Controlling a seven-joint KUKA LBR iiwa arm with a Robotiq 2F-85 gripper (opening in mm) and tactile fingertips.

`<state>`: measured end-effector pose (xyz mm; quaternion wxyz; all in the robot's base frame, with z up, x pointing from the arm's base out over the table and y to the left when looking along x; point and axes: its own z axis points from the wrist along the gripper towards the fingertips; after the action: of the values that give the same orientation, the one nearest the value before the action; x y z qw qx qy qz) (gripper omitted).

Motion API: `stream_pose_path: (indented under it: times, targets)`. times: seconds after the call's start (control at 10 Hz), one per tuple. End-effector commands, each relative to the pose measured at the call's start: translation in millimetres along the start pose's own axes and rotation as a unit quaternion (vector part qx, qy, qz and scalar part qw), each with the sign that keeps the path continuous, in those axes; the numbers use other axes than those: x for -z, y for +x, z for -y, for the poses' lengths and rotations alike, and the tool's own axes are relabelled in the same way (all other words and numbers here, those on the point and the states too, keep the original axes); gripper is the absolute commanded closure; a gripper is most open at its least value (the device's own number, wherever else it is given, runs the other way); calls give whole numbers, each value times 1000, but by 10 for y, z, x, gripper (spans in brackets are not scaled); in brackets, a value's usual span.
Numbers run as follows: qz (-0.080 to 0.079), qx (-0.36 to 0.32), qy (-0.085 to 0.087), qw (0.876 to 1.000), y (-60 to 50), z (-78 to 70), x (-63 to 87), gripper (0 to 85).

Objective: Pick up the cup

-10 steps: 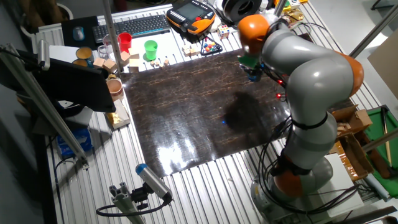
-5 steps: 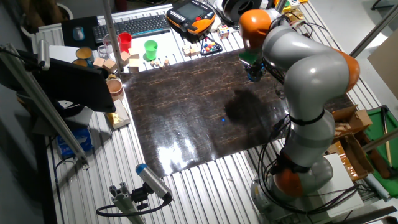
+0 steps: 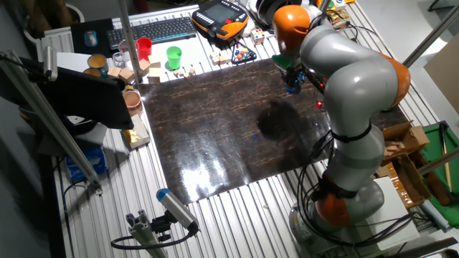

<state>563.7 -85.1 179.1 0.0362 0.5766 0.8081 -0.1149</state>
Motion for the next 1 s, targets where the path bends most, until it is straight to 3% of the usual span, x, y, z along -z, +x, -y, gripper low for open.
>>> stream_pose_path:
  times: [0.0, 0.3, 0.5, 0.9]
  targets:
    - [-22, -190, 36, 981, 10, -21, 0, 843]
    - [-7, -174, 25, 984, 14, -58, -27, 843]
    - [-18, -183, 25, 983, 54, -137, -15, 843]
    - [-3, -158, 6, 987, 76, -193, -21, 843]
